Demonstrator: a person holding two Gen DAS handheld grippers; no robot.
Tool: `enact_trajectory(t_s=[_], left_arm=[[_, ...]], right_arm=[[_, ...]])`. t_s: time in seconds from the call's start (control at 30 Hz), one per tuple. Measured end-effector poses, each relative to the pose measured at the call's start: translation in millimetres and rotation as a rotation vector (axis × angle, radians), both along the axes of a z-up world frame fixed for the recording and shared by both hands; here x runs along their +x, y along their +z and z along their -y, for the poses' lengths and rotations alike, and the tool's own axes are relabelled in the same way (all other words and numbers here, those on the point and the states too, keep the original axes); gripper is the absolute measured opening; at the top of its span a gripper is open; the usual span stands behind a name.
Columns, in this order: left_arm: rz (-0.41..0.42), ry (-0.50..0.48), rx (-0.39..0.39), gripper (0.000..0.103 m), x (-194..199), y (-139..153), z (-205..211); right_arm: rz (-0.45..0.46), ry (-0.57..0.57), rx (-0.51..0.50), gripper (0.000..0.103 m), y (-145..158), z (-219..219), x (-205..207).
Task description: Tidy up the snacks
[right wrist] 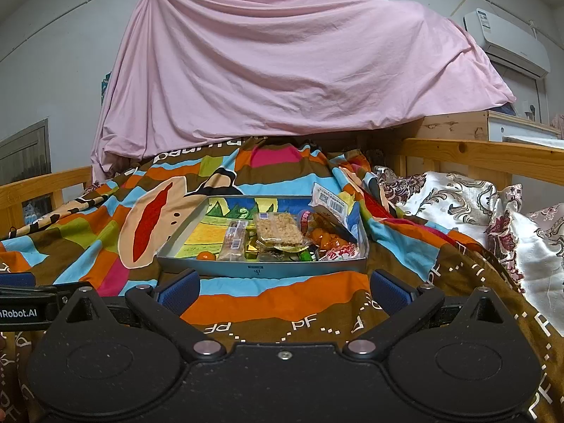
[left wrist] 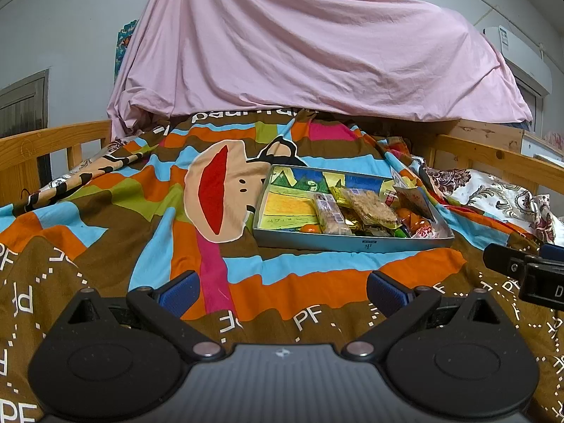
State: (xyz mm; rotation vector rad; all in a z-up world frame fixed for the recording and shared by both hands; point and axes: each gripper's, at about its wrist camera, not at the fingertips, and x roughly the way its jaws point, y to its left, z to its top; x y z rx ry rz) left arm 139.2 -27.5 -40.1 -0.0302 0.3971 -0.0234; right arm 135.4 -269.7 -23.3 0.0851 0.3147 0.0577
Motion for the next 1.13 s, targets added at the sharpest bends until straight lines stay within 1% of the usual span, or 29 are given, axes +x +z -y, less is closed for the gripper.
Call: enact_trajectory(t_s=[0.2, 0.37, 0.57, 0.8, 1.13], left_arm=[[0.001, -0.011, 0.004, 0.103, -0.3, -1.9, -1.0], [-0.014, -0.018, 0.047, 0.103, 0.3, -1.3, -0.7], [-0.023, -0.028, 0.001, 0.103, -0.4, -0.7, -6.7], [-0.002, -0.021, -0.003, 0.103, -2.3, 0.6, -11.3], [-0.009, -0.021, -0.005, 0.103, -0.4, -0.5, -12.4]], right_arm=[[0.0, 0.0, 0.0, 0.102, 0.1, 0.1, 0.1], [-0.001, 0.0, -0.001, 0.102, 0.1, -0.3, 0.0], [-0.001, 0.0, -0.002, 0.102, -0.6, -1.1, -0.1], [-0.003, 0.001, -0.003, 0.102, 0.0, -0.9, 0.3], [-0.006, 0.002, -0.003, 0.102, -2.8, -1.9, 0.6]])
